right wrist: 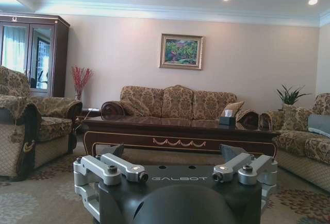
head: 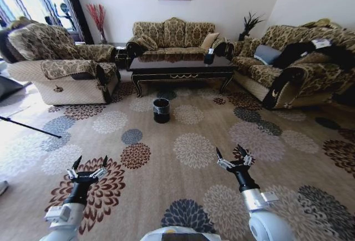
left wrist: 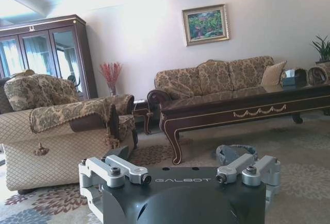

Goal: Move to the front of the table and pick up the trash from the floor, then place it into the trash bin.

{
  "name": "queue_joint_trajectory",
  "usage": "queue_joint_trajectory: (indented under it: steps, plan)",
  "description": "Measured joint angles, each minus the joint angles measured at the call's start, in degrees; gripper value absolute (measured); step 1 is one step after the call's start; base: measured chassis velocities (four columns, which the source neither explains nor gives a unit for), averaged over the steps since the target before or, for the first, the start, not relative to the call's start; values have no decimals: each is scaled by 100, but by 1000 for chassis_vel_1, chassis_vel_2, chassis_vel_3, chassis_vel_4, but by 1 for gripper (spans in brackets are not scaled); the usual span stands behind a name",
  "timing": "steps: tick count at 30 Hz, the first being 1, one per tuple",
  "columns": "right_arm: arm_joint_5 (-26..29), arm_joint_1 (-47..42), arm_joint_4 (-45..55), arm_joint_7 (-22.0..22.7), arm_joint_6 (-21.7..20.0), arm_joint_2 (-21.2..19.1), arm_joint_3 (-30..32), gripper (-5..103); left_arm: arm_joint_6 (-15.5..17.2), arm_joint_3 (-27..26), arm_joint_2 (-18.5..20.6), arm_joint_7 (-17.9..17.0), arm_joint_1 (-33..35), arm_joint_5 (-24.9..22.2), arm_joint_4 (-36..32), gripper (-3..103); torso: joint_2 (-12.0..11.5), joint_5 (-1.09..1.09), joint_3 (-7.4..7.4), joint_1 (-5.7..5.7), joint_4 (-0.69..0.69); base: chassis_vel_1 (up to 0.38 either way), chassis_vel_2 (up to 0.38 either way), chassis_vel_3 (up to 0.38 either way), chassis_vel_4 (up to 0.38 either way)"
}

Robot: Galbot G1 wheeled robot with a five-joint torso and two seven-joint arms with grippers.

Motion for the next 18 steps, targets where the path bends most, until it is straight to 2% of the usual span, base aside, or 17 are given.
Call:
queue_joint_trajectory:
  steps: [18]
  plan:
    - [0,0,0,0,0,0,0,100,0,0,0,0,0,0,0,100,421,0,264,160,0,0,0,0,0]
